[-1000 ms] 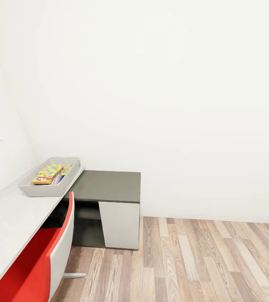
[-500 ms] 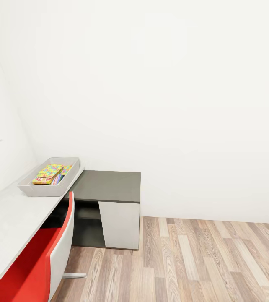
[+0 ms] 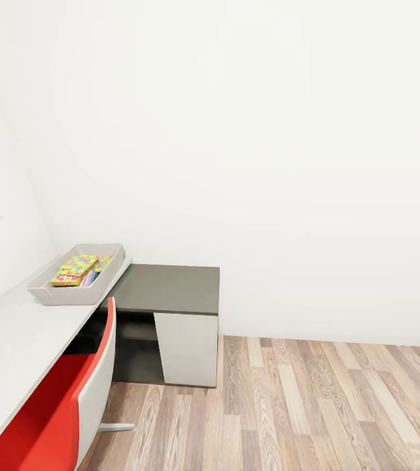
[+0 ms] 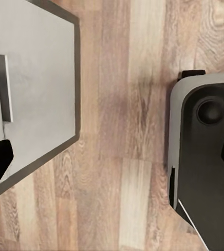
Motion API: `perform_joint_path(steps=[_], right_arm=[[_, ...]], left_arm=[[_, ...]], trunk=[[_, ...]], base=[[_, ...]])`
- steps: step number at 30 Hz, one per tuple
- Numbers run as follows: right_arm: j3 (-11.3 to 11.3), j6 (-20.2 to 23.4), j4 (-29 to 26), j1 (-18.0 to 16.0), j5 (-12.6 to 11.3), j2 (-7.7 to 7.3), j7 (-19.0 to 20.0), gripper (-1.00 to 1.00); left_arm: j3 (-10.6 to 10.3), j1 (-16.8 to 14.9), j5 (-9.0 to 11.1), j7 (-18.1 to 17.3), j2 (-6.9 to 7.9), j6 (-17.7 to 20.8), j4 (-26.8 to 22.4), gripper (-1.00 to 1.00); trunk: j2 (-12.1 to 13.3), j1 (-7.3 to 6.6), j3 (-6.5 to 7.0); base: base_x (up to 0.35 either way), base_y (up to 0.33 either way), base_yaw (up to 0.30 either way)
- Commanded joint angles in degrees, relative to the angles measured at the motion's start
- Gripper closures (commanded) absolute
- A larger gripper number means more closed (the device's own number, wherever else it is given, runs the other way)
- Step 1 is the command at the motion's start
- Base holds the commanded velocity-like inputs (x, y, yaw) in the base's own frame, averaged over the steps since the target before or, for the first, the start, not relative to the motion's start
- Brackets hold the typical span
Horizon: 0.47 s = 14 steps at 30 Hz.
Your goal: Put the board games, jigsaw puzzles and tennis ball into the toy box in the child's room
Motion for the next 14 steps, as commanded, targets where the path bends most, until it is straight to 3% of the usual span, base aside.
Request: perform_joint_path(steps=[1, 14], right_arm=[[-0.43, -0.13, -0.12, 0.02, 0.00, 0.02, 0.04, -1.00], [-0.50, -0.21, -0.13, 0.02, -0.04, 0.04, 0.00, -1.00]], left_arm=[[-0.41, -0.03, 0.07, 0.23, -0.04, -0.14, -0.09, -1.00], [-0.48, -0.04, -0.11, 0.10, -0.20, -0.11, -0.62, -1.00]], trunk=[[-0.11, 0.03, -0.15], [-0.11, 0.03, -0.25]], base=[[0.000, 0.000, 0.000], [0.000, 0.000, 0.000]])
